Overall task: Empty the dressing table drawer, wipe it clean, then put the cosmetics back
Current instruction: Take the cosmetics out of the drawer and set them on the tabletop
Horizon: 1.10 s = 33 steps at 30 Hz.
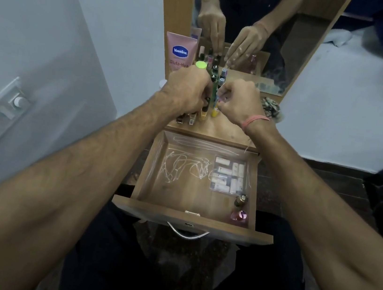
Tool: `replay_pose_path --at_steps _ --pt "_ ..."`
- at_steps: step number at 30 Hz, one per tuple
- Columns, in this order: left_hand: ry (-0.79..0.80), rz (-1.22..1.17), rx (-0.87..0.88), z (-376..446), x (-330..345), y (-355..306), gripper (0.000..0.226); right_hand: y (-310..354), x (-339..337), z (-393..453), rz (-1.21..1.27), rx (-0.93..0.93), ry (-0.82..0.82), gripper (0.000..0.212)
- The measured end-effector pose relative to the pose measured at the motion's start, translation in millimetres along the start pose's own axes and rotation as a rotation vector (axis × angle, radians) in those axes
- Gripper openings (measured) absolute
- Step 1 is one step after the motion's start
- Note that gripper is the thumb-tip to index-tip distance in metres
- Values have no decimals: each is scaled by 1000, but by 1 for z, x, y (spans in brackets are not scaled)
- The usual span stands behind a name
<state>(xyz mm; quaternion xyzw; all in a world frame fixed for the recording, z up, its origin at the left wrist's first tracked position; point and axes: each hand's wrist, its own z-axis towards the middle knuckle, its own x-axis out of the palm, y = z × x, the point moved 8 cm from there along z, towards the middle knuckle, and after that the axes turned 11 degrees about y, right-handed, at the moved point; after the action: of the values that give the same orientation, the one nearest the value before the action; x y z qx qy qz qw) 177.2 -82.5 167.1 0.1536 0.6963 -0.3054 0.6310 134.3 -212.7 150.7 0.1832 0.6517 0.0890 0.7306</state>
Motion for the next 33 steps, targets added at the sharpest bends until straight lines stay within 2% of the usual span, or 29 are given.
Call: replay_pose_path --at_steps 5,12,19,23,25,27,30,33 --pt "-3 -3 4 3 3 2 23 0 6 5 19 -12 -7 22" --pt "27 -42 -21 4 8 3 34 -3 6 7 76 -24 -35 27" --pt "-101 -9 -39 -5 -3 4 35 -15 6 -1 145 -6 -94 18" --pt "-97 -108 13 -23 1 -5 18 -27 8 -22 187 49 -74 15" --pt "-36 -203 71 -36 20 -16 10 -36 12 -42 206 94 -13 11" --pt "87 -306 131 -51 51 -31 13 -46 24 -68 246 140 132 6" --pt "358 -483 241 -85 103 -61 12 -61 50 -113 239 182 412 19" --pt "446 -503 298 -113 136 -83 21 -70 66 -152 110 175 581 39"
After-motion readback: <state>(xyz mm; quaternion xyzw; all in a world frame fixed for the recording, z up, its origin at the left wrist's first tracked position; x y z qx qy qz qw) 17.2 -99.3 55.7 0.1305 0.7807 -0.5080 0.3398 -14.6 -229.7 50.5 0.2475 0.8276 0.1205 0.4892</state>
